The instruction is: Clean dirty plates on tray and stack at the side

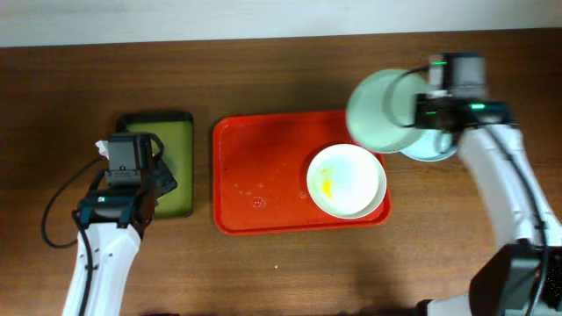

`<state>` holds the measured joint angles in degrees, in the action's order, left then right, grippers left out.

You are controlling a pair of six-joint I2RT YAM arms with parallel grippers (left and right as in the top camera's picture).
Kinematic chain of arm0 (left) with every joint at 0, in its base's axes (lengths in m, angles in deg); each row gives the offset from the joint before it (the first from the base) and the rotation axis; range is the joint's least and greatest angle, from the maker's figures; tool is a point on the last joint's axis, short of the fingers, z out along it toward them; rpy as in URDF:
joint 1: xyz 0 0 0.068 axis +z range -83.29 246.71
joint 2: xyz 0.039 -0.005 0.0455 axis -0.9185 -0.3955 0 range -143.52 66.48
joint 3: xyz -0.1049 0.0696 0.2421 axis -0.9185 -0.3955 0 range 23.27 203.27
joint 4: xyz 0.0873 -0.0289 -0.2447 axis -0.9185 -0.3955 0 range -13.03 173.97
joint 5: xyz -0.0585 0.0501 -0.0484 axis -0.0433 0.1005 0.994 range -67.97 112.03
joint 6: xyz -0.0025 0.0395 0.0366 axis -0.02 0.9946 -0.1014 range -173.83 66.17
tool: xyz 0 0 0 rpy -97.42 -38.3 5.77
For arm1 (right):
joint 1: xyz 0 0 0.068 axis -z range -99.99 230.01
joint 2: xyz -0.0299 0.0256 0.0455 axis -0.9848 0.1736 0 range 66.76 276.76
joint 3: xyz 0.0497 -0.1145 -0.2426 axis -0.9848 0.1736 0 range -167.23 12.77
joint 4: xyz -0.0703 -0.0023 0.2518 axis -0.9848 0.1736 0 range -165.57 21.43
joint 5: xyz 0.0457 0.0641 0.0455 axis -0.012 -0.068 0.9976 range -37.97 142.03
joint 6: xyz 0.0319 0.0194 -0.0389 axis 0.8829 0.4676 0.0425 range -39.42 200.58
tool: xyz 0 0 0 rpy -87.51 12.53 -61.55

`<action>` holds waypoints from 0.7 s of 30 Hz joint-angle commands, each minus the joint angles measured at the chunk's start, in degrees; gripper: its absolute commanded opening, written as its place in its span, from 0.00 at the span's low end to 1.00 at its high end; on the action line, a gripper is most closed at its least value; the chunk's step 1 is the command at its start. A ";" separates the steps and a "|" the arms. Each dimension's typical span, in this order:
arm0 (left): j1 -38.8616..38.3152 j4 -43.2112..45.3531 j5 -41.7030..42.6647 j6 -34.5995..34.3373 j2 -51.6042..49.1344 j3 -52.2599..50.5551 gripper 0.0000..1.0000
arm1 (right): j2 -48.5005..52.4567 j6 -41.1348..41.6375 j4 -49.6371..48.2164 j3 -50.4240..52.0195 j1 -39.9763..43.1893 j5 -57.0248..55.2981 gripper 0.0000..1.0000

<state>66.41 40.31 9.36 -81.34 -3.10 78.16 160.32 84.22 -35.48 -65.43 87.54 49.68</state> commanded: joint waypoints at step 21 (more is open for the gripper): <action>0.20 1.60 1.07 0.11 -2.47 -0.44 0.00 | 17.31 4.98 -6.05 0.09 16.22 16.09 0.23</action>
<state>66.41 41.56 10.06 -81.34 -5.42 78.16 178.68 89.71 -41.79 -64.88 106.57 64.39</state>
